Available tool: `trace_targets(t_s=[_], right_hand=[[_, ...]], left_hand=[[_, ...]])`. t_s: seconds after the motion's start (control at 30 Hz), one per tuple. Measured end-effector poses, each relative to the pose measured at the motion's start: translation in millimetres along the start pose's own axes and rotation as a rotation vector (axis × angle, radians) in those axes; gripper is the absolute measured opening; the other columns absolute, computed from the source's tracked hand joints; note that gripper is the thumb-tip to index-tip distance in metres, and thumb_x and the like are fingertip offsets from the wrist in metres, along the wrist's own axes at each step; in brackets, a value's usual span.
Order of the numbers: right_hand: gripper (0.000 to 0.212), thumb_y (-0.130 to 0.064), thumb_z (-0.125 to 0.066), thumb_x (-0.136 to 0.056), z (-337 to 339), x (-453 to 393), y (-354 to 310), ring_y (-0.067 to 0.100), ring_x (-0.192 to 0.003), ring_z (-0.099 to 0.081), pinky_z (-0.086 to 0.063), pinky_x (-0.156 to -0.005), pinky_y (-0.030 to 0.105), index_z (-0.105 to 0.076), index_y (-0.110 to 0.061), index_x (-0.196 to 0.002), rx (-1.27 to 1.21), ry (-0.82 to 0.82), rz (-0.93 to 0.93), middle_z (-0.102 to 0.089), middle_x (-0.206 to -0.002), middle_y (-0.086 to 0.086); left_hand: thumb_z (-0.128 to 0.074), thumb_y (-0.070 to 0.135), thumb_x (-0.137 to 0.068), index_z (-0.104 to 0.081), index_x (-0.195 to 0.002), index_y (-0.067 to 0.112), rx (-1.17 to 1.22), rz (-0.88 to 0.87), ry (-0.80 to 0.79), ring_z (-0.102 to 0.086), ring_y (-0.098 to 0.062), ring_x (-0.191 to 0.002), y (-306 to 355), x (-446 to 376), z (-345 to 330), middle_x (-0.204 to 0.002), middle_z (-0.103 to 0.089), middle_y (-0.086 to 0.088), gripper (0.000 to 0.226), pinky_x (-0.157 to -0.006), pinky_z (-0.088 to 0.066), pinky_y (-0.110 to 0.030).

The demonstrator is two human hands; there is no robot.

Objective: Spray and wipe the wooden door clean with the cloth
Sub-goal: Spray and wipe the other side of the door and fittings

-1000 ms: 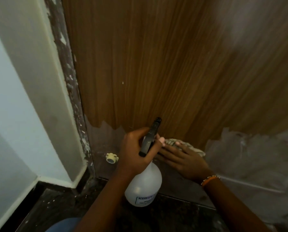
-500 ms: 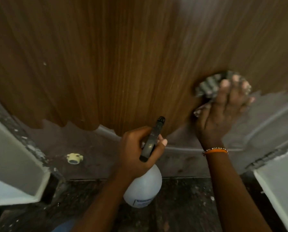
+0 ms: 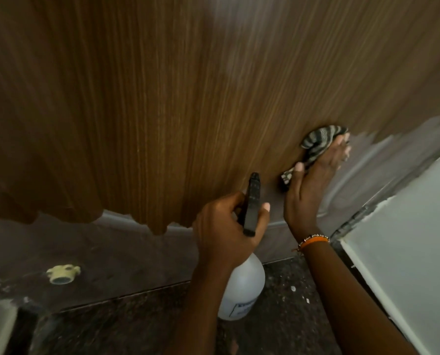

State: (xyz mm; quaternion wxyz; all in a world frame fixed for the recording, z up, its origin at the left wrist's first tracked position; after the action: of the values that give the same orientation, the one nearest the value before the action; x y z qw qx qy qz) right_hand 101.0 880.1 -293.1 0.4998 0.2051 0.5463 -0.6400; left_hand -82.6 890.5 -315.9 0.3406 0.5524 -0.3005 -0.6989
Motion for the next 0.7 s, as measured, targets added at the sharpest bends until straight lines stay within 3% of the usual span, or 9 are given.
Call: trace_targets(t_s=[0.07,0.17,0.23,0.3,0.4,0.43,0.5,0.6,0.7], right_hand=[[0.063,-0.014,-0.037,-0.099,-0.2,-0.2,-3.0,0.030,-0.146,0.005,-0.001,-0.120,0.051,-0.002,0.002,-0.149,-0.013,0.022,-0.015,-0.002,-0.157,0.026],[0.069,-0.020,-0.036,-0.099,-12.6,7.8,-26.1,0.029,-0.146,0.009,0.000,-0.119,0.054,0.008,-0.016,-0.151,0.044,-0.005,0.076,0.008,-0.160,0.011],[0.072,-0.030,-0.038,-0.100,-35.1,30.6,-59.0,0.026,-0.146,0.011,0.003,-0.118,0.052,0.012,-0.032,-0.151,0.122,-0.114,0.330,0.019,-0.158,-0.007],[0.069,-0.043,-0.035,-0.100,-54.1,58.2,-81.7,0.023,-0.147,0.013,0.004,-0.118,0.050,0.010,-0.035,-0.151,0.171,-0.183,0.540,0.020,-0.158,-0.010],[0.092,-0.040,-0.060,-0.091,-54.0,60.5,-75.6,0.019,-0.147,0.012,0.002,-0.118,0.050,0.010,-0.037,-0.150,0.288,-0.144,0.648,0.018,-0.159,-0.009],[0.095,-0.033,-0.063,-0.089,-48.1,52.6,-63.7,0.018,-0.147,0.012,0.003,-0.118,0.050,0.009,-0.037,-0.150,0.316,-0.125,0.630,0.017,-0.159,-0.010],[0.081,-0.025,-0.050,-0.094,-26.4,28.8,-29.7,0.019,-0.148,0.009,0.004,-0.117,0.049,0.007,-0.033,-0.152,0.295,-0.052,0.490,0.012,-0.160,-0.007],[0.063,-0.021,-0.039,-0.094,15.2,-15.8,40.7,0.036,-0.142,-0.008,-0.003,-0.116,0.050,-0.009,-0.012,-0.149,0.168,0.087,0.165,-0.018,-0.155,0.023],[0.057,-0.020,-0.036,-0.095,34.6,-38.6,75.0,0.040,-0.140,-0.011,-0.007,-0.115,0.054,-0.013,-0.003,-0.144,0.104,0.114,0.135,-0.023,-0.149,0.033]], left_hand=[[-0.058,0.051,-0.078,-0.044,-0.056,0.032,0.088,0.047,0.054,-0.051,-0.006,-0.045,-9.1,6.4,4.2,-0.048,-0.048,0.017,0.032,-0.047,-0.049,-0.034],[-0.062,0.045,-0.079,-0.053,-0.058,0.021,0.158,0.041,0.120,-0.056,-0.013,-0.047,-12.9,13.6,11.2,-0.052,-0.056,0.008,0.033,-0.048,-0.051,-0.042],[-0.063,0.044,-0.080,-0.057,-0.062,0.014,0.189,0.033,0.131,-0.058,-0.015,-0.050,-11.9,14.4,17.2,-0.055,-0.058,0.004,0.035,-0.048,-0.050,-0.039],[-0.061,0.042,-0.082,-0.059,-0.069,0.013,0.160,0.011,0.139,-0.059,-0.010,-0.054,-13.9,14.9,25.9,-0.060,-0.059,0.005,0.033,-0.050,-0.049,-0.031],[-0.061,0.040,-0.082,-0.059,-0.071,0.013,0.102,-0.013,0.121,-0.058,-0.003,-0.055,-18.5,16.9,35.5,-0.060,-0.057,0.013,0.029,-0.053,-0.046,-0.017],[-0.061,0.041,-0.081,-0.058,-0.068,0.013,0.091,-0.016,0.097,-0.057,-0.004,-0.053,-17.9,14.9,34.5,-0.056,-0.055,0.012,0.031,-0.052,-0.044,-0.017],[-0.063,0.042,-0.080,-0.058,-0.064,0.011,0.083,-0.025,0.053,-0.054,-0.007,-0.050,-9.8,12.3,28.4,-0.054,-0.054,0.008,0.036,-0.050,-0.043,-0.020],[-0.063,0.043,-0.080,-0.057,-0.063,0.010,0.037,-0.037,-0.017,-0.053,-0.009,-0.047,8.4,8.1,8.4,-0.051,-0.051,0.011,0.038,-0.048,-0.044,-0.023],[-0.062,0.046,-0.081,-0.055,-0.063,0.017,0.040,-0.023,-0.056,-0.054,-0.013,-0.048,19.8,3.9,-11.4,-0.053,-0.052,0.011,0.035,-0.047,-0.048,-0.037]])
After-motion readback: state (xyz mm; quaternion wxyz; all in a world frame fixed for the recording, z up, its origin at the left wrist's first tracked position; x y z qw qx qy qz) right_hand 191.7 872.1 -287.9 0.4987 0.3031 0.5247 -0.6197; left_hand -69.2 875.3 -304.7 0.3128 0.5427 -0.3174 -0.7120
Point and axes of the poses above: each hand's wrist, its own x-axis away from the middle knuckle, its own z-axis out of the back of the hand, y = z × x, the point moved 7 cm from there along -x, towards the middle knuckle
